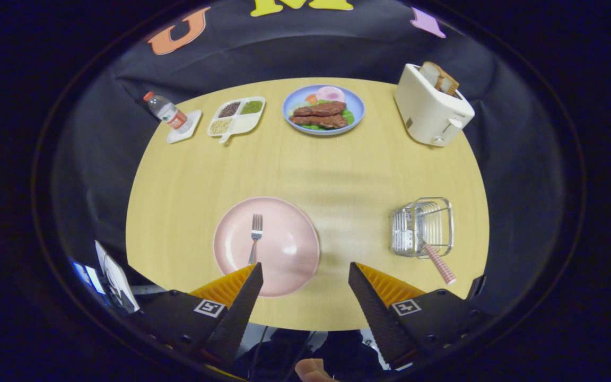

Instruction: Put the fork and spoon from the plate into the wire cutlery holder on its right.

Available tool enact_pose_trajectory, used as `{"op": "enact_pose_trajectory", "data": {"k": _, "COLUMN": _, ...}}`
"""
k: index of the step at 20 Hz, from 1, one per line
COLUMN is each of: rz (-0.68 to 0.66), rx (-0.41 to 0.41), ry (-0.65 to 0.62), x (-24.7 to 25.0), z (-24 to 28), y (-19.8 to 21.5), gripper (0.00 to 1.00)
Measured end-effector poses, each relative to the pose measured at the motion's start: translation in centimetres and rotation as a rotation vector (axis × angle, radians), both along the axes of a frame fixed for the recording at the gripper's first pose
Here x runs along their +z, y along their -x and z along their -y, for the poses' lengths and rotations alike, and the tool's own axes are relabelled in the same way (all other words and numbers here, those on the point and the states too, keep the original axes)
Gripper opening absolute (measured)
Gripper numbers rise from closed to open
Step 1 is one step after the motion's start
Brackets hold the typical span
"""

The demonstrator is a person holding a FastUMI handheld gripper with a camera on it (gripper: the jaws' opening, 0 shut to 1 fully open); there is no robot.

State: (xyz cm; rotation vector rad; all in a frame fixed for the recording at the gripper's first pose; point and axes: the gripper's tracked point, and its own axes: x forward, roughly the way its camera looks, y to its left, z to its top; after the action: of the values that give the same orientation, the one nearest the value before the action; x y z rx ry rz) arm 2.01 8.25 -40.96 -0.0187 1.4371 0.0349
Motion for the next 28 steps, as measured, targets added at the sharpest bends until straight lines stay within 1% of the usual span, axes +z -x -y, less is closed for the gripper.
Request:
{"op": "enact_pose_trajectory", "data": {"k": 3, "rz": -0.018, "rx": -0.010, "ry": -0.013, "x": -2.5, "z": -3.1, "y": 1.2, "gripper": 0.98}}
{"op": "enact_pose_trajectory", "data": {"k": 7, "rz": -0.071, "rx": -0.076, "ry": -0.037, "x": -6.4, "z": -6.0, "y": 2.9, "gripper": 0.97}}
{"op": "enact_pose_trajectory", "data": {"k": 9, "rz": -0.070, "rx": -0.096, "ry": -0.034, "x": -8.3, "z": -6.7, "y": 2.9, "gripper": 0.91}}
{"op": "enact_pose_trajectory", "data": {"k": 11, "rz": -0.086, "rx": -0.131, "ry": -0.023, "x": -10.2, "z": -7.0, "y": 3.1, "gripper": 0.90}}
{"op": "enact_pose_trajectory", "data": {"k": 13, "rz": -0.096, "rx": -0.161, "ry": -0.037, "x": -11.7, "z": -7.9, "y": 3.2, "gripper": 0.76}}
{"op": "enact_pose_trajectory", "data": {"k": 15, "rz": -0.078, "rx": -0.181, "ry": -0.029, "x": -12.7, "z": -8.1, "y": 3.0, "gripper": 0.68}}
{"op": "enact_pose_trajectory", "data": {"k": 17, "rz": -0.066, "rx": -0.202, "ry": -0.015, "x": -13.4, "z": -8.2, "y": 3.1, "gripper": 0.51}}
{"op": "enact_pose_trajectory", "data": {"k": 19, "rz": -0.071, "rx": -0.221, "ry": -0.029, "x": -14.1, "z": -8.8, "y": 3.4, "gripper": 0.39}}
{"op": "enact_pose_trajectory", "data": {"k": 21, "rz": -0.058, "rx": -0.221, "ry": -0.010, "x": -14.4, "z": -8.5, "y": 3.5, "gripper": 0.26}}
{"op": "enact_pose_trajectory", "data": {"k": 23, "rz": -0.043, "rx": -0.227, "ry": 0.006, "x": -14.1, "z": -8.2, "y": 3.5, "gripper": 0.08}}
{"op": "enact_pose_trajectory", "data": {"k": 25, "rz": -0.039, "rx": -0.203, "ry": -0.011, "x": -13.8, "z": -8.5, "y": 3.7, "gripper": 0.08}}
{"op": "enact_pose_trajectory", "data": {"k": 28, "rz": -0.029, "rx": -0.150, "ry": 0.011, "x": -12.5, "z": -7.8, "y": 4.1, "gripper": 0.08}}
